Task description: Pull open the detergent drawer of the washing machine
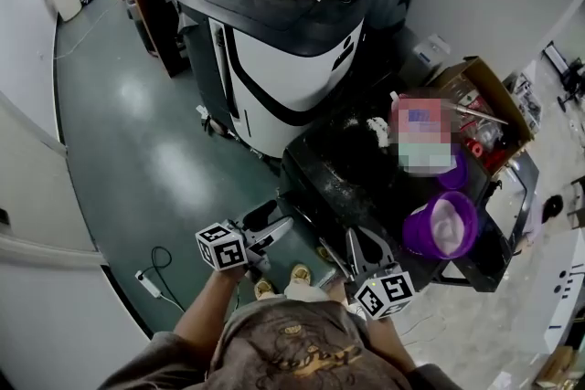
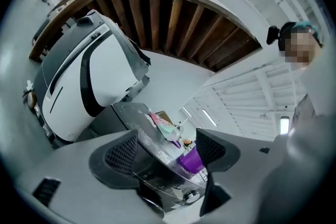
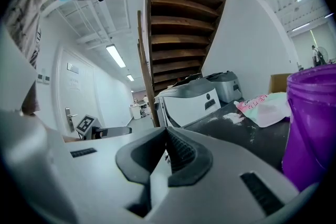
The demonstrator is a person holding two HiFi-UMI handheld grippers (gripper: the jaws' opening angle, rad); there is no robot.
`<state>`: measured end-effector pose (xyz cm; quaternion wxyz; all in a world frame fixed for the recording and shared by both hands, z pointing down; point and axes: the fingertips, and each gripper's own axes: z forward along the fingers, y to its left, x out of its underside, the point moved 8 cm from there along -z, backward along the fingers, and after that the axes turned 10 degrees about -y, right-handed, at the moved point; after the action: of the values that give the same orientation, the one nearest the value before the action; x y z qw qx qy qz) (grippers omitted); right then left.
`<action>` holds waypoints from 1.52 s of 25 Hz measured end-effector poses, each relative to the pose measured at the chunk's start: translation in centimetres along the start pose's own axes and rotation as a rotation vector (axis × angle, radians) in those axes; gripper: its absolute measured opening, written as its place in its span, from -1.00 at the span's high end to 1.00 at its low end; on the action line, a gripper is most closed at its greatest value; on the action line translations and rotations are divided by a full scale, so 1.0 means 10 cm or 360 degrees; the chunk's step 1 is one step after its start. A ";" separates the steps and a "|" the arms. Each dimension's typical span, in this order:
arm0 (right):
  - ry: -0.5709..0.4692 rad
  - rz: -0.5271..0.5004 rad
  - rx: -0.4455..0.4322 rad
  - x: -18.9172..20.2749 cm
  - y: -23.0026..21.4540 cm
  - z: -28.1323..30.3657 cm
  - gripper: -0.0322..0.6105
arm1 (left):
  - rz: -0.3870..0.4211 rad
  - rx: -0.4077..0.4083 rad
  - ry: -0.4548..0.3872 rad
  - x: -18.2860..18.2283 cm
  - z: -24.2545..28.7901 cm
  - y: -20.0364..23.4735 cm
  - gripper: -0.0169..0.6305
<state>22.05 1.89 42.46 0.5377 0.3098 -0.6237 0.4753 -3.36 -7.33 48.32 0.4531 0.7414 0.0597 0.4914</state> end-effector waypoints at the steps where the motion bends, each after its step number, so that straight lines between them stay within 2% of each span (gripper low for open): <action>1: 0.0006 0.0002 0.0002 0.01 -0.01 0.00 0.89 | -0.0035 0.0001 0.0002 0.03 0.02 0.07 -0.14; 6: 0.0046 0.0009 0.0021 0.05 -0.06 -0.01 0.89 | -0.0204 -0.0019 -0.0001 0.21 0.19 0.47 -0.15; 19: 0.0120 0.0027 0.0097 0.09 -0.25 0.00 0.89 | -0.0503 -0.0107 0.0059 0.75 0.63 1.35 -0.17; 23: 0.0144 0.0020 0.0104 0.11 -0.34 0.02 0.89 | -0.0573 -0.0001 0.0019 0.82 0.79 1.43 -0.17; 29: 0.0189 0.0043 0.0119 0.20 -0.40 0.05 0.89 | -0.0632 0.0037 -0.0018 0.87 0.87 1.61 -0.17; 38: 0.0214 0.0030 0.0127 0.21 -0.47 0.06 0.89 | -0.0814 0.0145 -0.0067 1.04 0.95 1.72 -0.17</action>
<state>25.53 -0.03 45.73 0.5611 0.2924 -0.5696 0.5246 3.25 -17.67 66.90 0.5300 0.7318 0.2579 0.3420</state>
